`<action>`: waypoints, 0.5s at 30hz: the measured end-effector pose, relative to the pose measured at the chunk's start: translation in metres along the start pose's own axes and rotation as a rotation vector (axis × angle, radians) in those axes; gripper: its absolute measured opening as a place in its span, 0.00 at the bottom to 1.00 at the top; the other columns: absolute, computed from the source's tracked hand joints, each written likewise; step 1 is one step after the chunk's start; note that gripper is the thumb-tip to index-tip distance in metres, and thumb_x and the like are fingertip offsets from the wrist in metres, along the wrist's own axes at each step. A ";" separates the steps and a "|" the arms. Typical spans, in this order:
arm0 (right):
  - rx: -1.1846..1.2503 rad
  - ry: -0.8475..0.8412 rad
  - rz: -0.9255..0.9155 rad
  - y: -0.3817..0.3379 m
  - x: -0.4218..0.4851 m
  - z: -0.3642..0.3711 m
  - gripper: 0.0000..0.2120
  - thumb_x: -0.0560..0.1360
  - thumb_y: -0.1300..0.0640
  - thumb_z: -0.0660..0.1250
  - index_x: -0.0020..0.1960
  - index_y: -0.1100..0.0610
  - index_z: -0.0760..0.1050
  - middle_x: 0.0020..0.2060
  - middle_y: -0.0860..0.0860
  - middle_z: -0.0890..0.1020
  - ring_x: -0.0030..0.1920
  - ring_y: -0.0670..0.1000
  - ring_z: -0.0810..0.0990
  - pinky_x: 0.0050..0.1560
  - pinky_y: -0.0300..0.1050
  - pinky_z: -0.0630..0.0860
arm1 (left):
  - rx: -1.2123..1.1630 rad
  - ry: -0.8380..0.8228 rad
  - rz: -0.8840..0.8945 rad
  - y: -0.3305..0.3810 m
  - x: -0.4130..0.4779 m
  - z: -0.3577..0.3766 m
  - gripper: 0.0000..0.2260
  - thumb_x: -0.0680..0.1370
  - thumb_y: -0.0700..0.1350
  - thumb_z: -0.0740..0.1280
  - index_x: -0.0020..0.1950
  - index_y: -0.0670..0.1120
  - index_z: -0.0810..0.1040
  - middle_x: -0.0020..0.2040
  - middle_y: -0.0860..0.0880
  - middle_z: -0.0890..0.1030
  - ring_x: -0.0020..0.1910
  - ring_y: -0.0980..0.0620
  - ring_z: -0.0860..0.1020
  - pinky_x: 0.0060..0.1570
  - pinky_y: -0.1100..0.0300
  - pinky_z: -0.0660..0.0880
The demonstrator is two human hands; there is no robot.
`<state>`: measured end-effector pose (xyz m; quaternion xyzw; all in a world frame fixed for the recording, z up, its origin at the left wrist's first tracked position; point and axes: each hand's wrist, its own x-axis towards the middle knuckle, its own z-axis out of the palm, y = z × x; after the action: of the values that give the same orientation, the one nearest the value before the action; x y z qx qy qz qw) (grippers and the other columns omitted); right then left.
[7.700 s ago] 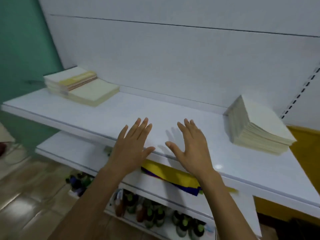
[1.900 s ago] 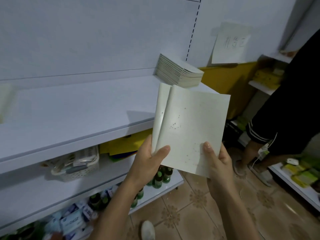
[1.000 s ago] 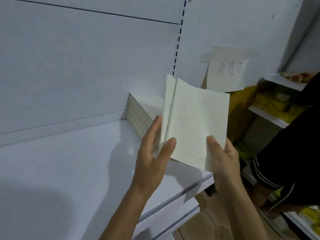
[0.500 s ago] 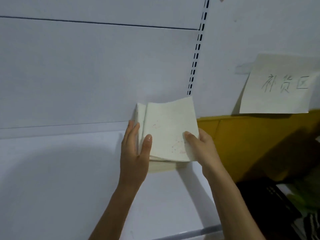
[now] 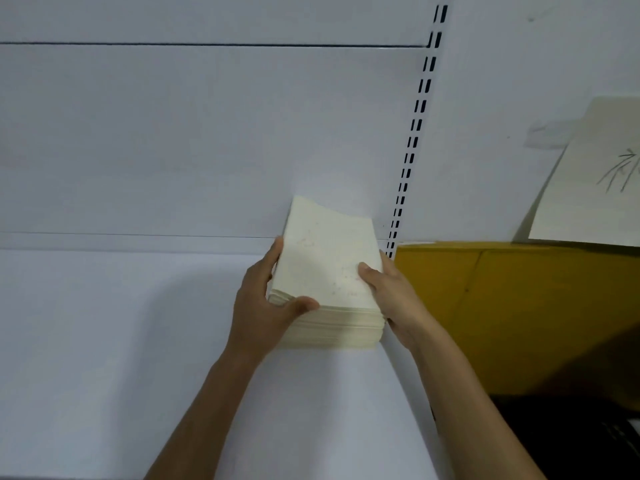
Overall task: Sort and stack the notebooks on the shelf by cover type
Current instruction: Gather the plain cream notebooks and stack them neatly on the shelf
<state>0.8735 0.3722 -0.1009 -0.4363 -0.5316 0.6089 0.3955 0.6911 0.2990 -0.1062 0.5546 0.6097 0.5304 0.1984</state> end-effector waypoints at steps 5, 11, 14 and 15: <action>0.028 0.005 0.019 0.004 0.004 -0.002 0.26 0.79 0.50 0.61 0.75 0.45 0.58 0.70 0.45 0.71 0.69 0.51 0.70 0.70 0.58 0.65 | 0.002 -0.036 -0.001 -0.011 -0.002 0.003 0.51 0.51 0.65 0.75 0.72 0.68 0.58 0.64 0.66 0.69 0.60 0.69 0.68 0.53 0.76 0.65; 0.016 0.037 0.049 0.003 0.005 0.003 0.34 0.76 0.40 0.63 0.76 0.43 0.53 0.73 0.43 0.64 0.72 0.50 0.64 0.71 0.56 0.63 | -0.060 -0.014 0.004 -0.011 0.000 0.006 0.44 0.57 0.65 0.73 0.69 0.72 0.56 0.62 0.69 0.67 0.60 0.73 0.67 0.53 0.77 0.66; 0.044 0.036 0.048 0.004 0.003 0.002 0.33 0.75 0.40 0.65 0.76 0.42 0.55 0.71 0.43 0.68 0.70 0.50 0.67 0.69 0.57 0.67 | -0.023 -0.016 0.034 -0.014 -0.001 0.006 0.43 0.58 0.66 0.72 0.70 0.71 0.56 0.66 0.69 0.65 0.65 0.69 0.66 0.61 0.65 0.67; 0.106 0.029 0.075 0.004 0.001 0.001 0.33 0.74 0.40 0.65 0.75 0.41 0.55 0.69 0.42 0.70 0.68 0.49 0.70 0.65 0.56 0.71 | -0.022 -0.010 0.049 -0.014 -0.002 0.006 0.42 0.59 0.66 0.72 0.70 0.69 0.58 0.68 0.68 0.65 0.66 0.67 0.65 0.62 0.63 0.66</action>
<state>0.8721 0.3723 -0.1054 -0.4431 -0.4762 0.6442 0.4024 0.6906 0.3019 -0.1210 0.5697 0.5891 0.5391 0.1944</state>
